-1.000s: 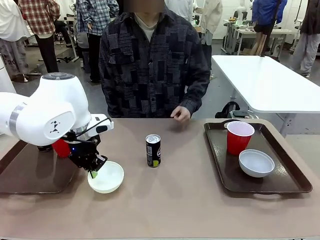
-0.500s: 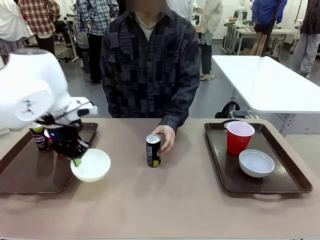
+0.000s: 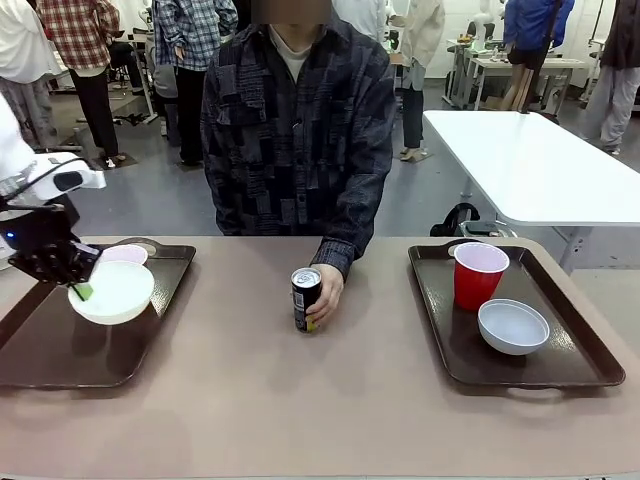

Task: Prepare tableware on both trays.
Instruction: Pick up a Picnic Bowl from the table and place it on a Handle tray.

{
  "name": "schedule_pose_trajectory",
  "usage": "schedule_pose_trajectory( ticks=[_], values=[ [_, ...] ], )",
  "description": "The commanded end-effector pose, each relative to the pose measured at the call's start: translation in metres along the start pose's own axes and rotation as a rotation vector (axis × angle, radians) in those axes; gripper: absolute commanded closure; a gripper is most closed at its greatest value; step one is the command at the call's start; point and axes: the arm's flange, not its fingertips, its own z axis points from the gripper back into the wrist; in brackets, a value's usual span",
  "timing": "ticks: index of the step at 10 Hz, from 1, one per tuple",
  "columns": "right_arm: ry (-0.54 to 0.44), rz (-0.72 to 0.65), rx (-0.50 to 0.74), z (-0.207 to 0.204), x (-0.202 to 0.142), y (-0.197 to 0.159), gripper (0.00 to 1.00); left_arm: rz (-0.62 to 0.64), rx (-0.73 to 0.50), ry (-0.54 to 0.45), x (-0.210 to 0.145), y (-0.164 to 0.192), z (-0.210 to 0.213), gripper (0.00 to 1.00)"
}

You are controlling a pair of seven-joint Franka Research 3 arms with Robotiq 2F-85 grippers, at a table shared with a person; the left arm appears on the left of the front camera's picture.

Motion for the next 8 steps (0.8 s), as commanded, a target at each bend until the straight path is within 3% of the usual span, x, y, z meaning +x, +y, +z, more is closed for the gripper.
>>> schedule_pose_trajectory(
  ticks=[1, 5, 8],
  values=[
    [-0.011, 0.012, 0.017, -0.002, -0.002, 0.001, 0.00, 0.013, 0.022, 0.001, -0.020, 0.024, -0.016, 1.00],
    [-0.011, 0.012, 0.017, -0.002, -0.002, 0.001, 0.00, 0.054, 0.027, 0.059, -0.035, 0.050, -0.036, 1.00],
    [-0.011, 0.012, 0.017, -0.002, -0.002, 0.001, 0.00, 0.069, 0.037, 0.093, -0.045, 0.049, -0.072, 1.00]
  ],
)
